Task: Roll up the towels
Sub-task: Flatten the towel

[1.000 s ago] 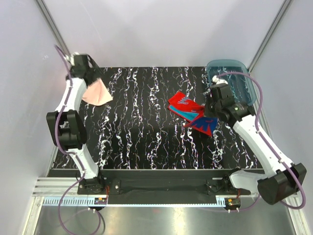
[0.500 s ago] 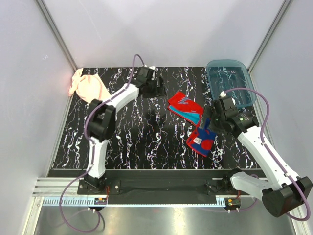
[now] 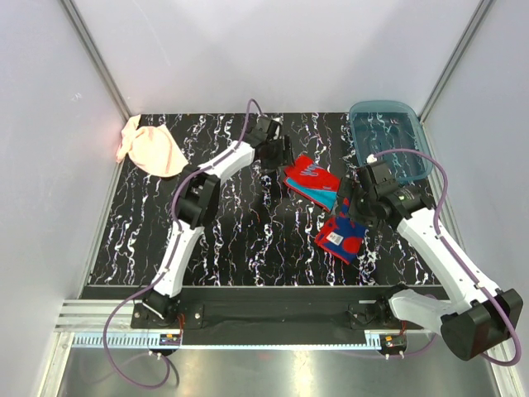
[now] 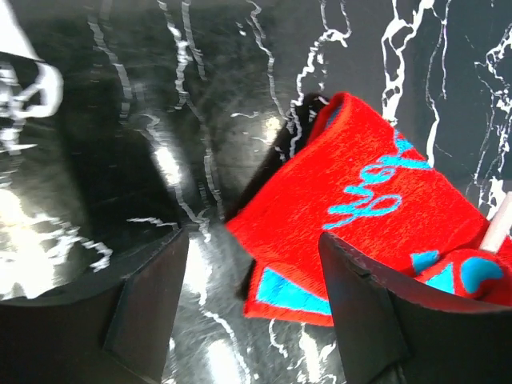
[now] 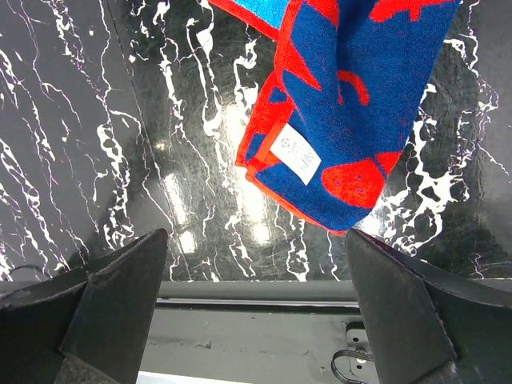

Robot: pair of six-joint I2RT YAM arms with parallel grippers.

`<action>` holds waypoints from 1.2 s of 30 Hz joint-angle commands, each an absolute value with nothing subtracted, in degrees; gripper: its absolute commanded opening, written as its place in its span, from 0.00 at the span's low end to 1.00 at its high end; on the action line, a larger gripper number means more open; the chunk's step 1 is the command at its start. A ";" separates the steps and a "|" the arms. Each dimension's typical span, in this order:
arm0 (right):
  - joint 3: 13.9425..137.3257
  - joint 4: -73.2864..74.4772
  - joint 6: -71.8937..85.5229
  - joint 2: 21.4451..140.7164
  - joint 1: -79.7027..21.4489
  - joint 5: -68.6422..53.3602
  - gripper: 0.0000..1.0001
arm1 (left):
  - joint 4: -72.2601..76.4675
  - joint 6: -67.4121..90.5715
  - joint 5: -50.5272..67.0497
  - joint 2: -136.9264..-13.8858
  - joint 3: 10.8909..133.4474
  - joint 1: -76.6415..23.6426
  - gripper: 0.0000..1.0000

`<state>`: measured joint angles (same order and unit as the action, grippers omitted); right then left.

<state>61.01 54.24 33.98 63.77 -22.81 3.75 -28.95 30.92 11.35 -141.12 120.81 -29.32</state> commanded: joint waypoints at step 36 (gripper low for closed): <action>60.91 46.23 35.15 88.68 -36.83 5.97 0.41 | -24.96 29.62 10.63 -129.73 104.33 -27.86 0.00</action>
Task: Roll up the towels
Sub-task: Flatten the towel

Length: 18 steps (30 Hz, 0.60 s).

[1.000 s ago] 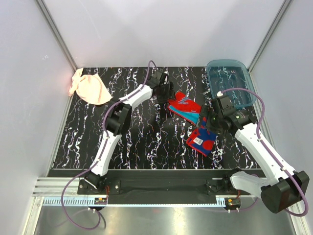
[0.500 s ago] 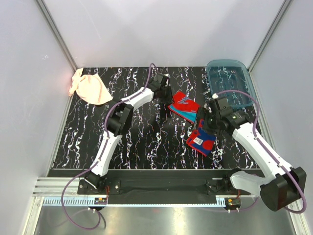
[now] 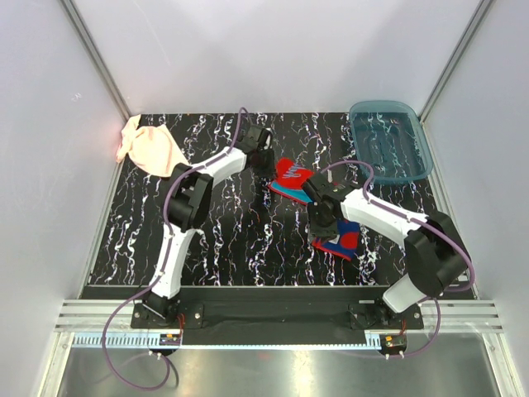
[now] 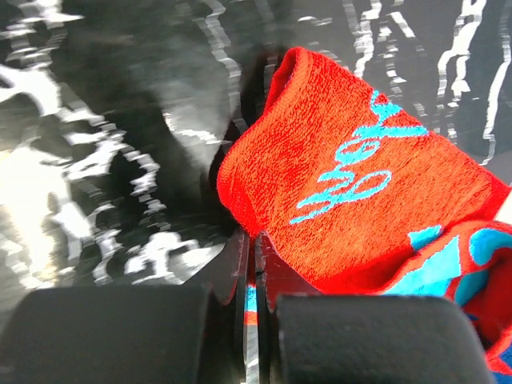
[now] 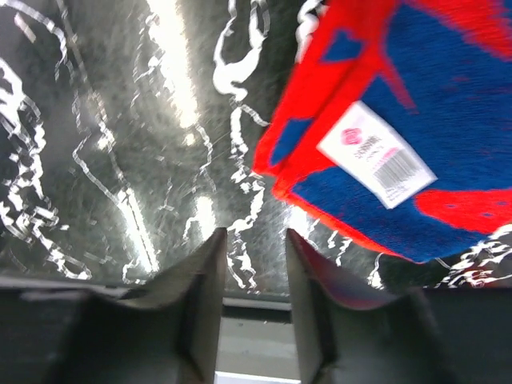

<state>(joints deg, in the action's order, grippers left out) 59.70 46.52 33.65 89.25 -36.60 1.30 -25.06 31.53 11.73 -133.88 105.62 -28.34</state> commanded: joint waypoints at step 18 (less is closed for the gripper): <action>57.57 41.93 35.42 95.88 -37.35 8.26 0.38 | -23.38 29.00 12.04 -128.41 100.11 -27.42 0.00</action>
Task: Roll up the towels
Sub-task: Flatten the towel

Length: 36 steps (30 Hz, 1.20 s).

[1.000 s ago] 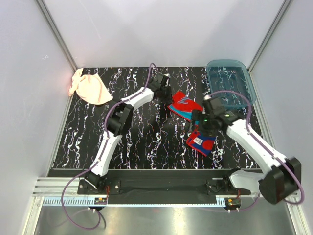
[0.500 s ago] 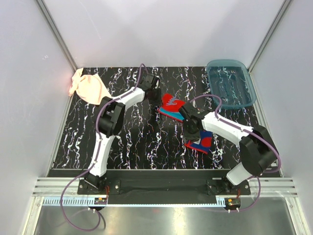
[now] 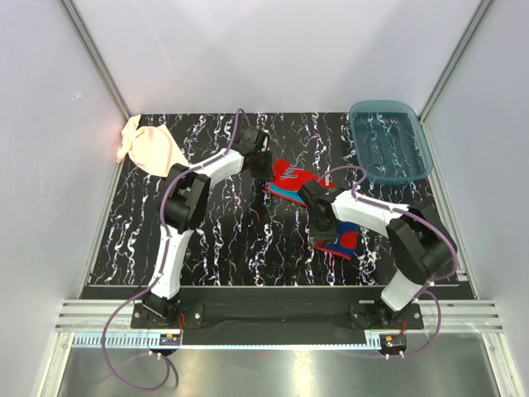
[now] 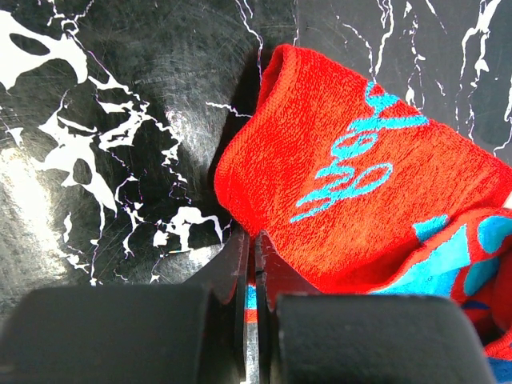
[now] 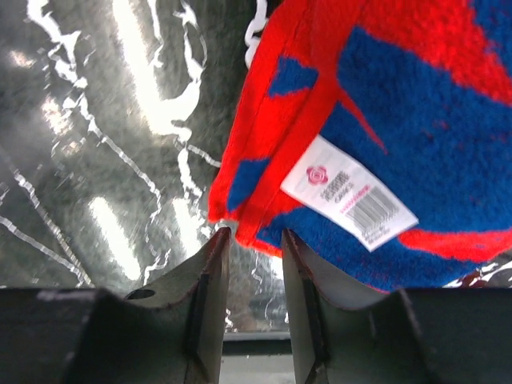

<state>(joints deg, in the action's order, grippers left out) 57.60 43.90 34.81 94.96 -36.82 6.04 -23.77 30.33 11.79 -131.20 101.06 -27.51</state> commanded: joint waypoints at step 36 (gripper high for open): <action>54.05 42.88 36.57 88.33 -37.27 5.35 0.00 | -25.40 27.16 11.34 -121.56 95.45 -26.02 0.00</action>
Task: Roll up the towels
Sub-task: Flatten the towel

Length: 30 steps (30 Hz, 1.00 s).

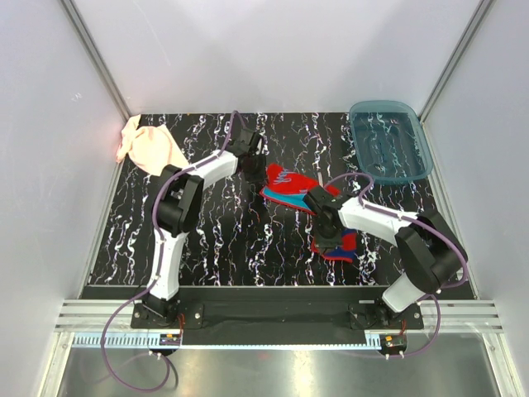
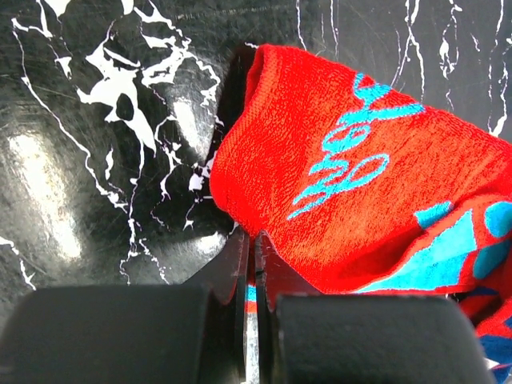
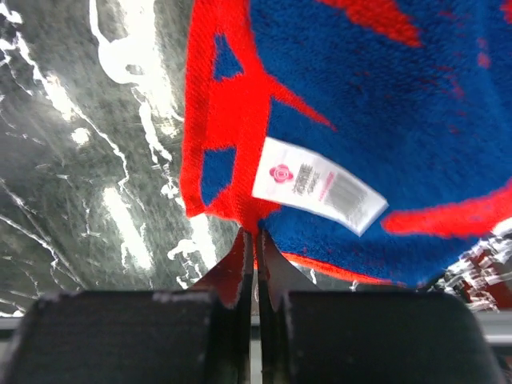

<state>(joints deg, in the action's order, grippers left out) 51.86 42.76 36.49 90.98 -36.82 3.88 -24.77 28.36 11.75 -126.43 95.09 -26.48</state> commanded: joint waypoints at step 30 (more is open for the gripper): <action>111.69 54.36 19.24 94.13 -17.14 -0.51 0.00 | -43.08 19.69 8.00 -90.20 93.20 -6.59 0.38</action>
<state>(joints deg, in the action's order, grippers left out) 126.93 63.72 18.65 110.65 -17.34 1.91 -45.39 21.52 9.74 -100.31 101.01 -6.61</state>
